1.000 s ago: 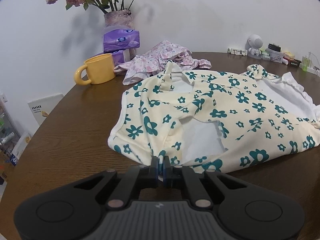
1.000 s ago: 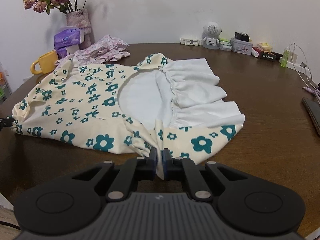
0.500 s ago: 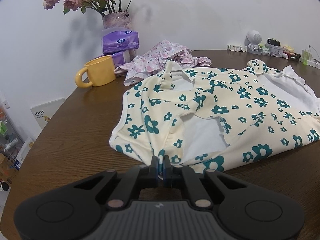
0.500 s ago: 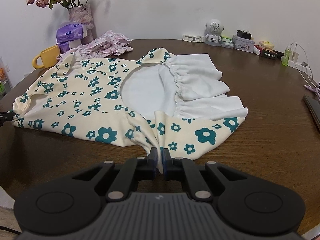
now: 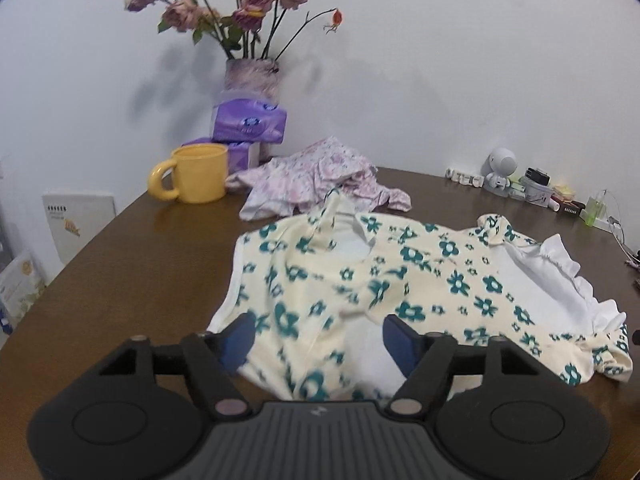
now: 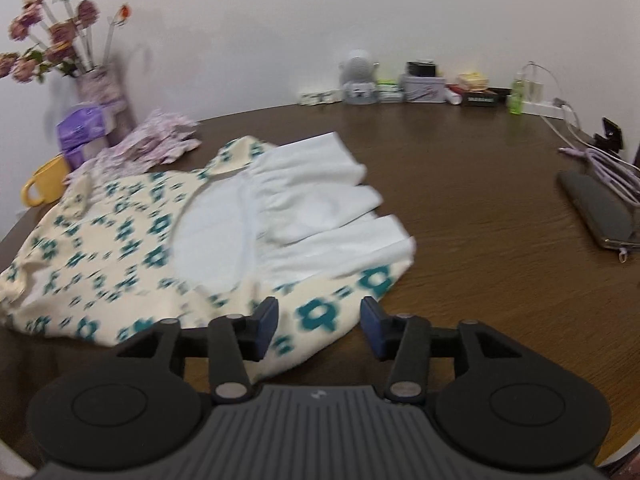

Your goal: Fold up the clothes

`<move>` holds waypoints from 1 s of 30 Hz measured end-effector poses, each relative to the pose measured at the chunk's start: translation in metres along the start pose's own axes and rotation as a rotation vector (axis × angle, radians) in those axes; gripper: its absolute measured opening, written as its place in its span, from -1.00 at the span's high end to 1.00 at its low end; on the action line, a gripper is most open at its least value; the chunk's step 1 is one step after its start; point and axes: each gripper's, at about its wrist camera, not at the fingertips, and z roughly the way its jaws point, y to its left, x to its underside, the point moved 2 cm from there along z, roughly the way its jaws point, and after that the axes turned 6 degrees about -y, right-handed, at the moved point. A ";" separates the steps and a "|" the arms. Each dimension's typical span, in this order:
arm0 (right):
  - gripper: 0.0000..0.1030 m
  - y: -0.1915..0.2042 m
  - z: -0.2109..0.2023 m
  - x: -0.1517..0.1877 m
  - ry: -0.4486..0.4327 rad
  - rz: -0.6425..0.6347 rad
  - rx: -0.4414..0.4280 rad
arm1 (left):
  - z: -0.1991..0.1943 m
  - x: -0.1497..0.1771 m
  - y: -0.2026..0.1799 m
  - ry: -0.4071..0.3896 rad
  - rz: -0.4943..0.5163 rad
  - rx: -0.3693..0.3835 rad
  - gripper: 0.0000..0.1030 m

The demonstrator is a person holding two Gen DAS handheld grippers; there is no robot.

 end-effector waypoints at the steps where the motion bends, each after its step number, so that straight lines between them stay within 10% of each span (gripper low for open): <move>1: 0.04 -0.004 0.003 -0.004 -0.001 0.003 0.000 | 0.003 -0.002 -0.002 -0.002 0.010 -0.006 -0.40; 21: -0.24 -0.006 0.183 -0.160 0.101 -0.079 -0.081 | 0.100 -0.077 0.008 0.090 0.087 -0.052 -0.54; 30: -0.24 0.035 0.246 -0.164 0.246 -0.259 -0.118 | 0.156 -0.079 0.020 0.163 0.106 -0.047 -0.54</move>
